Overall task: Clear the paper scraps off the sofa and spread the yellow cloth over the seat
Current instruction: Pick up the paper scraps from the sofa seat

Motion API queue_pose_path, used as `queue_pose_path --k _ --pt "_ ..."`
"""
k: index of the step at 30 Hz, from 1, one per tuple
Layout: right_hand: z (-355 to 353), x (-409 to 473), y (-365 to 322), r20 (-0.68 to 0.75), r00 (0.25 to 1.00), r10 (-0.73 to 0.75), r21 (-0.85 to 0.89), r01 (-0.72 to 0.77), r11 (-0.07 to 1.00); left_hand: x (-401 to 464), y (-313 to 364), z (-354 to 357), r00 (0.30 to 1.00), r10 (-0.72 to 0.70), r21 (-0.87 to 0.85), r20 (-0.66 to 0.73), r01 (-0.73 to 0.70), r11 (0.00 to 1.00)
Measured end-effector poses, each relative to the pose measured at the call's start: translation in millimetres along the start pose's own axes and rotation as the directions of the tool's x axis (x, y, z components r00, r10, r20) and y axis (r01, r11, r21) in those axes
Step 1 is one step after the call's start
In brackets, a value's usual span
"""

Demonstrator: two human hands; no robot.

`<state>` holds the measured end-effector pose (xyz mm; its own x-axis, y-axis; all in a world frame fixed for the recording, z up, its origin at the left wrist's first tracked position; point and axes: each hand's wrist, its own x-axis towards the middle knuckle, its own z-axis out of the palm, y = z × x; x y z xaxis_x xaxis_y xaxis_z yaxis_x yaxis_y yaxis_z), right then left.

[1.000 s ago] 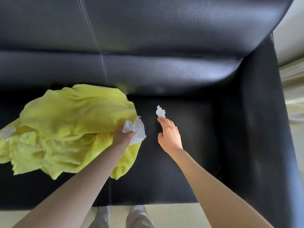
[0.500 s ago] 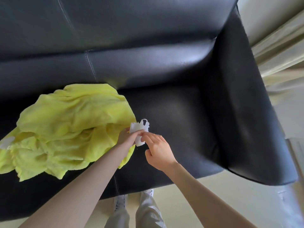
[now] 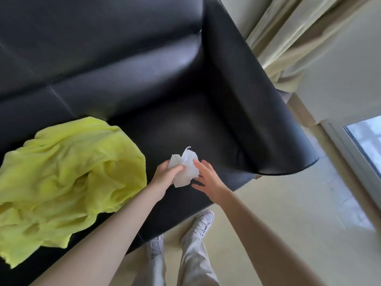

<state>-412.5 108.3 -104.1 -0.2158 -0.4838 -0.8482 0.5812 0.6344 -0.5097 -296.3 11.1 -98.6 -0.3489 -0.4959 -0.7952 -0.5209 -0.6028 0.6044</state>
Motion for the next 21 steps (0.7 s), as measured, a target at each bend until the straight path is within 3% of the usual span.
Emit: queue_pose_path --k 2,9,12,15,21 --pt "-22.3 -6.9 -5.4 0.084 0.996 0.044 0.077 -0.050 0.996 -3.5 8.4 17.2 0.997 0.041 0.084 0.060 -0.046 0.995" --pt "-86.7 -46.4 -49.4 -0.022 0.967 -0.254 0.075 0.255 0.964 -19.1 68.8 86.8 0.976 0.208 0.233 0.071 -0.219 0.948" --pt "-111.5 -67.8 -80.9 -0.128 0.919 -0.374 0.016 0.379 0.925 -32.0 112.0 120.6 0.945 0.302 0.213 0.121 -0.322 0.922" --pt "-144.7 -81.2 -110.0 -0.267 0.852 -0.451 0.083 0.487 0.870 -38.7 151.8 161.8 0.912 0.370 0.222 0.176 -0.403 0.888" --pt "-233.7 -85.9 -153.2 -0.403 0.815 -0.417 0.173 0.515 0.840 -25.3 197.5 270.9 0.880 0.443 0.360 0.173 -0.475 0.803"
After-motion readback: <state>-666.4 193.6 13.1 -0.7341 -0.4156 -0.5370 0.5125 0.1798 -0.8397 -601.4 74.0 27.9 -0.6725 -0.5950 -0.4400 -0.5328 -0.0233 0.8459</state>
